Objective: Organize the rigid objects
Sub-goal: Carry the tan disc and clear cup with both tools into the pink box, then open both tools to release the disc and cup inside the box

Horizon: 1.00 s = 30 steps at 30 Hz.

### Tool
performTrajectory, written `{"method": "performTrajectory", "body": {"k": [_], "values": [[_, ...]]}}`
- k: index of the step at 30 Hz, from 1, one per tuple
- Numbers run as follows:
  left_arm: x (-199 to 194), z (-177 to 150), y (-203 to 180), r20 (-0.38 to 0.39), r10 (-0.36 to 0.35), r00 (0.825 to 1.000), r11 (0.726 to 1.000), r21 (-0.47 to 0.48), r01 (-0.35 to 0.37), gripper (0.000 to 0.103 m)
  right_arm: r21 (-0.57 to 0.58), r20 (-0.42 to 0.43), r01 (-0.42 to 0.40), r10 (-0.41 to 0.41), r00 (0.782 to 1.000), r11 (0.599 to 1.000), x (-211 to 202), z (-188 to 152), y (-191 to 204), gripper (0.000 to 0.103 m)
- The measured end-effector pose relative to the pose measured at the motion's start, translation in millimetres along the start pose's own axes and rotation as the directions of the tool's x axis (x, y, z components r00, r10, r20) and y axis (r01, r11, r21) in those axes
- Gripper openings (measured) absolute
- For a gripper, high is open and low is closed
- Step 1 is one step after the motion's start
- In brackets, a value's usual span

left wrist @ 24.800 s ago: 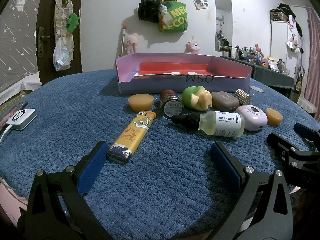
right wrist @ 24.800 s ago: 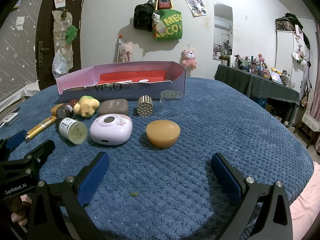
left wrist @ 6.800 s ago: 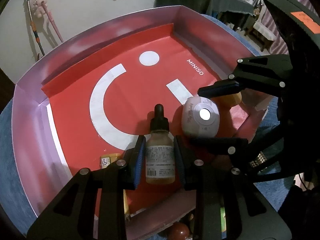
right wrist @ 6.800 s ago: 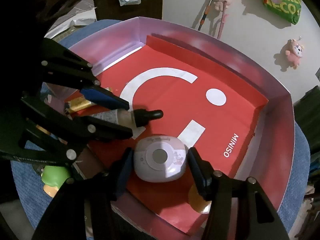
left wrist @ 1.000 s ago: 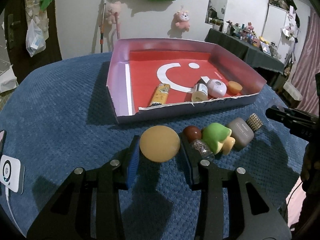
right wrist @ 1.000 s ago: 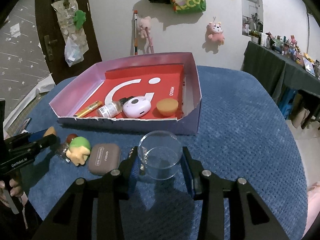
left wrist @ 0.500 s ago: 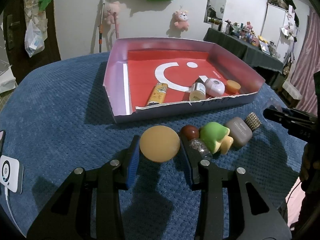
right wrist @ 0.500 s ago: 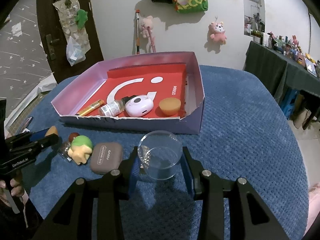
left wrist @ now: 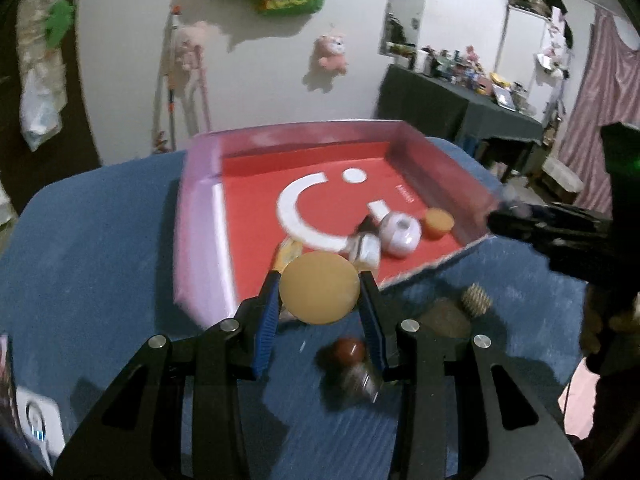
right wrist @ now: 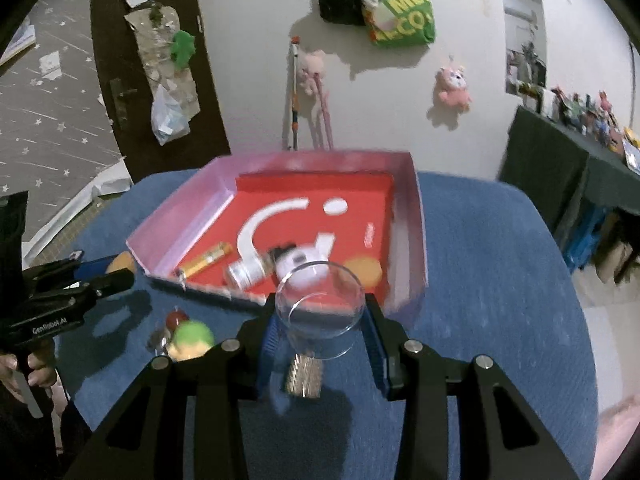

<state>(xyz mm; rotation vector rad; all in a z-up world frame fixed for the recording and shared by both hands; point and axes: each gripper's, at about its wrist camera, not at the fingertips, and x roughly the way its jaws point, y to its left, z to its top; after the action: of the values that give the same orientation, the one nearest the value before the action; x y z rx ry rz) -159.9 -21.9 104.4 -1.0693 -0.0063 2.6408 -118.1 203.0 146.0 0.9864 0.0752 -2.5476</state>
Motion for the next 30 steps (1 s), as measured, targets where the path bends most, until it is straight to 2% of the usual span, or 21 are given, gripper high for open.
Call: {"method": "performTrajectory", "body": {"k": [3, 8, 14, 17, 21, 30], "values": [[24, 22, -7, -0.021, -0.022, 1.000, 0.999, 0.039, 0.023, 0.036, -0.015, -0.023, -0.024, 0.023, 0.999, 1.000, 24, 18, 2, 0.042], [79, 50, -11, -0.104, -0.028, 0.994, 0.996, 0.076, 0.036, 0.036, -0.054, -0.091, 0.014, -0.019, 0.996, 0.998, 75, 43, -4, 0.042], [128, 61, -7, -0.205, -0.021, 0.979, 0.997, 0.070, 0.036, 0.036, -0.099, -0.194, 0.057, -0.075, 0.978, 0.994, 119, 60, -11, 0.042], [141, 61, -6, -0.244, -0.035, 0.969, 0.997, 0.064, 0.052, 0.036, -0.120, -0.239, 0.065, -0.092, 0.967, 0.991, 133, 62, -13, 0.042], [152, 58, -4, -0.267, -0.011, 0.964, 0.998, 0.061, 0.029, 0.036, -0.154, -0.277, 0.082, -0.123, 0.953, 0.985, 146, 63, -12, 0.042], [152, 58, -3, -0.274, -0.013, 0.962, 0.998, 0.056, 0.029, 0.036, -0.168, -0.303, 0.099, -0.147, 0.941, 0.981, 155, 64, -12, 0.042]]}}
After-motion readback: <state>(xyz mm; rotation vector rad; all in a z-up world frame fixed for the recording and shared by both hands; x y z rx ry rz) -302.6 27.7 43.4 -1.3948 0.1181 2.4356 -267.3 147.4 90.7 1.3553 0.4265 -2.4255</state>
